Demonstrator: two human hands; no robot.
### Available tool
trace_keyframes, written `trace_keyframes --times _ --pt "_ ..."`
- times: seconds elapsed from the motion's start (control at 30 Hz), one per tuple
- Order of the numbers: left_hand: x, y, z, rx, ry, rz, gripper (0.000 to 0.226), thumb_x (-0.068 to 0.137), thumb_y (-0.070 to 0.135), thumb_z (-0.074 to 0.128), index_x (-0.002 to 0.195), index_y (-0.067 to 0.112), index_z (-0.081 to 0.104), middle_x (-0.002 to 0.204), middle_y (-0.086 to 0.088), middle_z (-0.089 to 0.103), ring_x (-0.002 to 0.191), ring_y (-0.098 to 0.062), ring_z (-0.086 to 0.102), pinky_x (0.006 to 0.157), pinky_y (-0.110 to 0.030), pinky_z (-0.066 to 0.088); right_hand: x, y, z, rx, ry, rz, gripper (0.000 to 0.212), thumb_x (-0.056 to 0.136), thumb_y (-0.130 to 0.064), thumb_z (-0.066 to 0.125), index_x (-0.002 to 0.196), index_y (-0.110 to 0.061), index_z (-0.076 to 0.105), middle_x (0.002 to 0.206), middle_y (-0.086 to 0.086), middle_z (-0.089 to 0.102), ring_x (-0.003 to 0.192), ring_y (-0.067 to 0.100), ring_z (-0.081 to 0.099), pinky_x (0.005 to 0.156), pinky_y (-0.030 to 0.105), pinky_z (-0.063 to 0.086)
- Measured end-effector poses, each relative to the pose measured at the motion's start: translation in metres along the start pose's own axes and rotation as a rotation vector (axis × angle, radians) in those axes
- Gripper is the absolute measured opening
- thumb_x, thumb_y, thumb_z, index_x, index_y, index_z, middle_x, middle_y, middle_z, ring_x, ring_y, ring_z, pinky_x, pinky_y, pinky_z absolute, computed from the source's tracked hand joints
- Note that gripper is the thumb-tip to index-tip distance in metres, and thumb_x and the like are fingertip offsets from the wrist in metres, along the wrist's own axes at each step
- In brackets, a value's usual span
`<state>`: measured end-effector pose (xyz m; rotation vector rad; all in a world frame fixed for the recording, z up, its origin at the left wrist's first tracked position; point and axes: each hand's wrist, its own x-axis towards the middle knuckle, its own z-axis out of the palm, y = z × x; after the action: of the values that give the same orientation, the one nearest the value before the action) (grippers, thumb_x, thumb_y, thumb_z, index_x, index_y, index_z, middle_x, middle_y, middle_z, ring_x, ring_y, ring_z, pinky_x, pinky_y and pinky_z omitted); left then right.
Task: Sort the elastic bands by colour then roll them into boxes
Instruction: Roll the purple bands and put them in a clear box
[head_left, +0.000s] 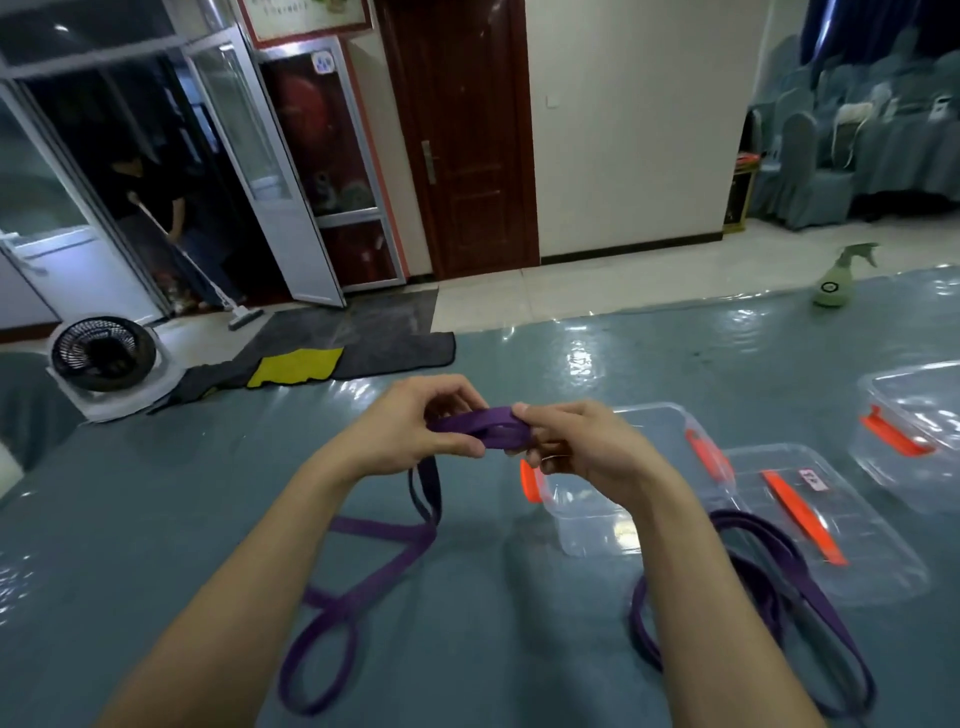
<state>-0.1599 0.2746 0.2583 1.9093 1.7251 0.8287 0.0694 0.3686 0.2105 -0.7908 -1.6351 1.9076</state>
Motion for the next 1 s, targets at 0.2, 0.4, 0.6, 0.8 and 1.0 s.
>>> trace_keyframes --times 0.2,0.4,0.6,0.8,1.0 --pt "0.004 -0.008 -0.002 -0.078 -0.090 -0.008 0.046 0.074 0.026 0.099 0.117 0.023 0.082 0.106 0.003 0.083 0.100 -0.019 0.079 0.097 -0.038 0.062 0.009 0.002 -0.004 0.201 -0.068 0.046 0.029 0.084 -0.020 0.071 0.056 -0.015 0.074 0.066 0.007 0.064 0.063 0.018 0.052 0.057 0.027 0.042" --pt "0.009 -0.024 0.015 -0.090 0.001 -0.020 0.038 0.078 0.008 0.097 0.111 0.013 0.081 0.099 -0.003 0.084 0.094 -0.025 0.081 0.096 -0.046 0.065 0.016 0.001 -0.005 0.232 -0.026 0.050 0.019 0.101 -0.008 0.056 0.082 -0.003 0.059 0.069 0.009 0.061 0.057 0.015 0.044 0.056 0.028 0.033" --pt "0.015 -0.029 0.019 -0.282 0.047 0.002 0.036 0.082 0.008 0.094 0.115 0.017 0.083 0.103 -0.004 0.085 0.099 -0.025 0.081 0.093 -0.029 0.063 0.019 0.009 -0.015 0.436 -0.185 0.053 0.014 0.103 -0.010 0.050 0.102 0.000 0.060 0.084 0.010 0.059 0.063 0.013 0.038 0.061 0.027 0.029" --pt "0.019 -0.032 0.022 -0.265 0.077 -0.038 0.031 0.082 0.016 0.095 0.111 0.020 0.084 0.100 -0.004 0.085 0.095 -0.023 0.081 0.091 -0.030 0.064 0.023 0.023 -0.018 0.294 -0.126 0.050 0.022 0.106 -0.002 0.053 0.118 0.004 0.071 0.087 0.008 0.064 0.069 0.014 0.050 0.065 0.025 0.039" --pt "0.023 -0.032 0.024 0.058 0.023 -0.024 0.022 0.087 0.022 0.093 0.104 0.031 0.083 0.091 0.014 0.080 0.082 -0.006 0.076 0.075 -0.020 0.060 0.022 0.018 -0.019 -0.481 0.144 -0.114 0.021 0.095 -0.004 0.072 0.096 -0.022 0.084 0.074 0.001 0.076 0.064 0.007 0.069 0.068 0.024 0.058"
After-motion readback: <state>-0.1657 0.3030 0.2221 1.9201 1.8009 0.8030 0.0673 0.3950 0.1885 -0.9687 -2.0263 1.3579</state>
